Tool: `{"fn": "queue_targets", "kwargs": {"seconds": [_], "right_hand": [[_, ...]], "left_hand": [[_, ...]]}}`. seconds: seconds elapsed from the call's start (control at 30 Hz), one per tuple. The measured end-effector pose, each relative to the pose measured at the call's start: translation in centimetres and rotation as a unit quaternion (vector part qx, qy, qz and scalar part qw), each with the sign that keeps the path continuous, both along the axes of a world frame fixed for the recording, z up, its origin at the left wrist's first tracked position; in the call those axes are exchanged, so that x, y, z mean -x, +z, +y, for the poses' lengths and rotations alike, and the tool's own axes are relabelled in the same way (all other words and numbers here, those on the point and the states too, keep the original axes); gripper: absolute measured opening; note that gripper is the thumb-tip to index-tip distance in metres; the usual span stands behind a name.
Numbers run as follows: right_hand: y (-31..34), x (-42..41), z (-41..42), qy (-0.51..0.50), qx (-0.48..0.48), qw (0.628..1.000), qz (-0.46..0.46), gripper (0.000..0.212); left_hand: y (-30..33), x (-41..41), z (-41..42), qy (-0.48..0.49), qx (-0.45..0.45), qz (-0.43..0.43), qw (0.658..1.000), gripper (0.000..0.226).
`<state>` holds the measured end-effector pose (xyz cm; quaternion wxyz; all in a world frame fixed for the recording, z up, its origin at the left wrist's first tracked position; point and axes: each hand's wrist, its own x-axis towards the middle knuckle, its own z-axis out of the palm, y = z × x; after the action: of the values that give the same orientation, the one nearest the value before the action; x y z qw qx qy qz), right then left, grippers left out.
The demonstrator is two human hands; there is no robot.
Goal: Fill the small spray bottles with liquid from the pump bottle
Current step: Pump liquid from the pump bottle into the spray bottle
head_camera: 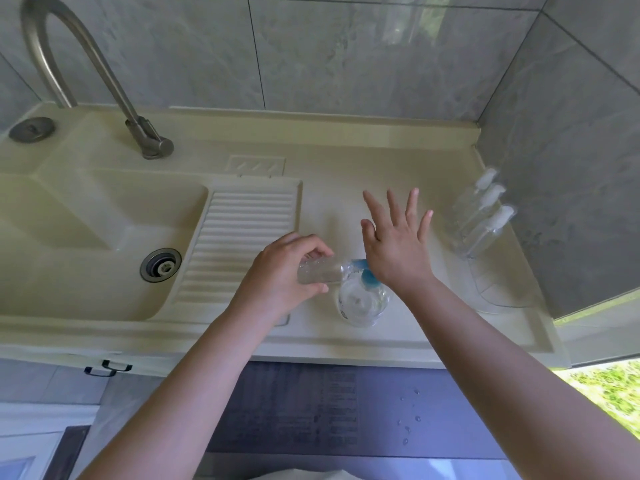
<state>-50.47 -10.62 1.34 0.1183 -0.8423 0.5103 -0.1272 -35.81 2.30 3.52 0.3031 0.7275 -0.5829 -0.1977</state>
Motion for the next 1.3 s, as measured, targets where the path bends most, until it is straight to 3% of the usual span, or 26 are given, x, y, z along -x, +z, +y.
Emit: {"fn": "queue_targets", "kwargs": {"seconds": [0.07, 0.2, 0.37, 0.53, 0.8, 1.03, 1.23, 1.3], "right_hand": [[-0.2, -0.1, 0.0, -0.013, -0.013, 1.0, 0.008, 0.053], [0.6, -0.1, 0.1, -0.011, 0.051, 0.999, -0.003, 0.058], [-0.2, 0.1, -0.1, -0.04, -0.085, 0.995, -0.018, 0.059], [0.6, -0.4, -0.1, -0.017, 0.041, 0.999, -0.01, 0.061], [1.2, -0.5, -0.5, 0.012, 0.062, 0.998, 0.019, 0.062], [0.2, -0.6, 0.1, 0.008, 0.028, 1.0, 0.008, 0.057], [0.4, -0.5, -0.2, -0.009, -0.087, 0.994, -0.072, 0.059], [0.3, -0.6, -0.1, -0.006, -0.072, 0.995, -0.069, 0.058]], "left_hand": [[0.0, 0.0, 0.0, 0.002, -0.004, -0.001, 1.0, 0.045], [0.0, 0.1, 0.0, 0.0, -0.005, -0.001, 1.0, 0.045], [-0.1, 0.0, -0.1, 0.008, -0.005, 0.006, 1.0, 0.045], [-0.2, 0.0, -0.1, 0.009, -0.003, 0.003, 1.0, 0.045], [-0.4, 0.0, 0.0, 0.014, -0.002, 0.008, 1.0, 0.046], [-0.5, 0.0, -0.1, 0.01, 0.001, 0.012, 1.0, 0.047], [-0.4, 0.0, -0.2, 0.005, 0.003, 0.013, 1.0, 0.046], [-0.4, 0.0, -0.3, 0.006, 0.002, 0.011, 1.0, 0.046]]}}
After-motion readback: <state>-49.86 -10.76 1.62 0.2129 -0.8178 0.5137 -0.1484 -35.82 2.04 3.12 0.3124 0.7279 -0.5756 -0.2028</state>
